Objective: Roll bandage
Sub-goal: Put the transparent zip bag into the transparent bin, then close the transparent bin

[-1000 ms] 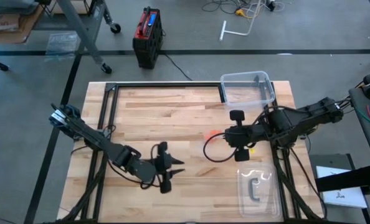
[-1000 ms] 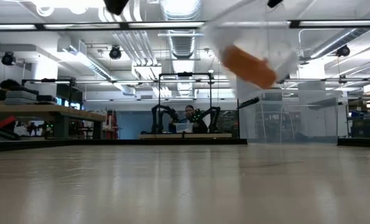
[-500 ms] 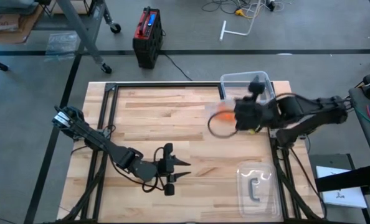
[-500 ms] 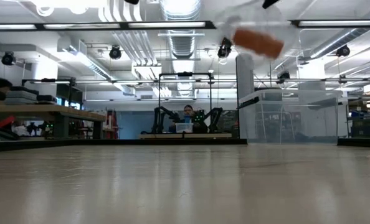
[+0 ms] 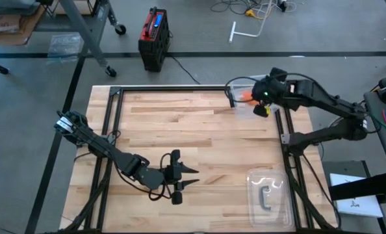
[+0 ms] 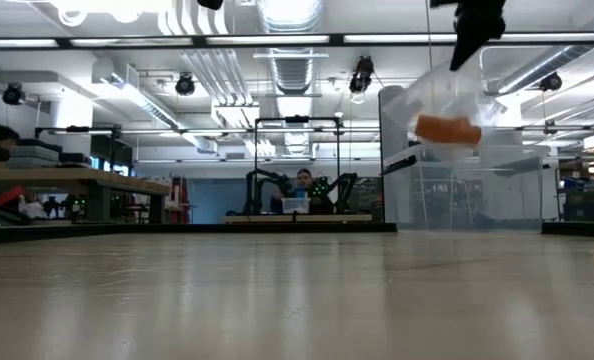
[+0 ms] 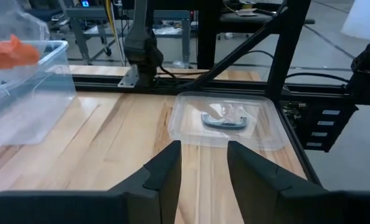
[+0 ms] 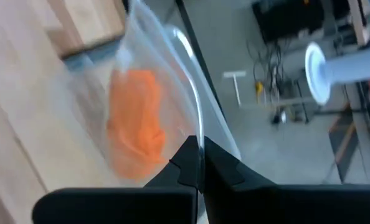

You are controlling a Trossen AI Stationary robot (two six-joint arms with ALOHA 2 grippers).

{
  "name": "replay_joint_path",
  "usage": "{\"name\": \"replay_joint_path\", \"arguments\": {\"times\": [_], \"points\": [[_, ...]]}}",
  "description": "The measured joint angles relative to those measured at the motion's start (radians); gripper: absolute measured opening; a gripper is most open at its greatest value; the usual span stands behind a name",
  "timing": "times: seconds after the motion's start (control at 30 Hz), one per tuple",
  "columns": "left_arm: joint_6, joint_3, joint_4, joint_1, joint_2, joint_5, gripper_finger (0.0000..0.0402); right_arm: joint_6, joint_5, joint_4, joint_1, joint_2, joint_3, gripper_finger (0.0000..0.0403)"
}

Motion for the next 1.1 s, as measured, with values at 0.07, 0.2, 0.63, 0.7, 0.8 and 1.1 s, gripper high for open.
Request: {"name": "replay_joint_path", "arguments": {"times": [0.07,0.2,0.63,0.7,0.8,1.1], "points": [[0.000,0.000,0.000,-0.001,0.000,0.000,0.0120,0.000,-0.002,0.010,-0.034,0.009,-0.038,0.0000],[0.000,0.000,0.000,-0.001,0.000,0.001,0.0115,0.000,-0.077,0.059,-0.067,0.032,-0.108,0.0000],[-0.005,0.000,0.000,-0.001,0.000,0.001,0.0116,0.079,0.008,0.082,-0.140,0.128,-0.157,0.0077],[-0.005,0.000,-0.001,-0.001,0.000,0.001,0.0116,0.105,0.005,0.107,-0.171,0.135,-0.157,0.0114],[-0.010,0.000,0.000,-0.001,0.000,0.000,0.0118,0.119,-0.071,0.111,-0.200,0.135,-0.157,0.0164],[-0.023,0.000,0.000,-0.001,0.000,0.000,0.0117,0.043,-0.552,0.096,-0.186,0.135,-0.157,0.0227]]}}
